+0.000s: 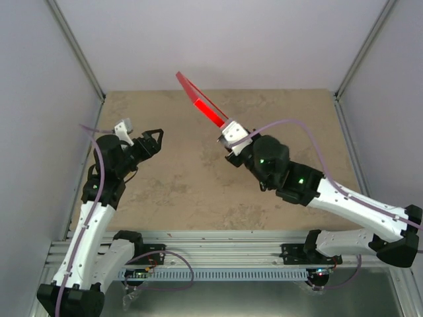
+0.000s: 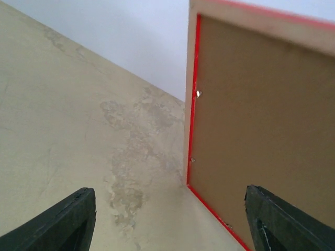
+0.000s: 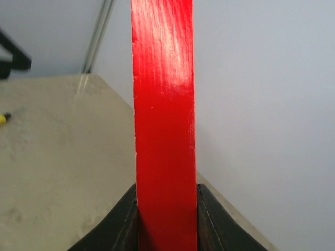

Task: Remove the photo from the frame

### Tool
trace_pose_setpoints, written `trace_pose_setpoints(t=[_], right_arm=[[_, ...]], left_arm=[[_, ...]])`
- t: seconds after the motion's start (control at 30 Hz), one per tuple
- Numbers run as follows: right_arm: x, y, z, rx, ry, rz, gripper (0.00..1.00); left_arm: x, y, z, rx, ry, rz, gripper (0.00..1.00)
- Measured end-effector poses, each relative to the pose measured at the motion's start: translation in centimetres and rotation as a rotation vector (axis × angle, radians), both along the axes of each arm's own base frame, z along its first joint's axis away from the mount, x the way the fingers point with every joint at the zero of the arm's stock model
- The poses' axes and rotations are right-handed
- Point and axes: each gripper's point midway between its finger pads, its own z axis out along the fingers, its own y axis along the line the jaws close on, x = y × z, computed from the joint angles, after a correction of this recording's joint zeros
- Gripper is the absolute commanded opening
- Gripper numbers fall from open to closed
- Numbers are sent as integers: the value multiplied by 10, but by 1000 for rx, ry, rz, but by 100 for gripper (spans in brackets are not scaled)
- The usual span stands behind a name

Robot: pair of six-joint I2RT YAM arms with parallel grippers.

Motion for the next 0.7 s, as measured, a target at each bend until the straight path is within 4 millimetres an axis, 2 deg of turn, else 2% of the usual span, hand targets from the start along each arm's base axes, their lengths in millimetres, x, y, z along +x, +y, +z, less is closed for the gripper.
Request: trace_pose_setpoints(t=[0.2, 0.3, 0.47, 0.7], right_arm=[[10, -18, 39, 213, 82, 32, 1], [10, -21, 47, 300, 127, 70, 1], [17, -28, 54, 429, 216, 128, 1], [49, -59, 46, 606, 339, 138, 0]], left_arm=[[12, -13, -20, -9, 30, -67, 83], [13, -19, -34, -17, 57, -99, 85], [20, -26, -45, -17, 81, -139, 87], [27, -32, -67, 13, 129, -185, 90]])
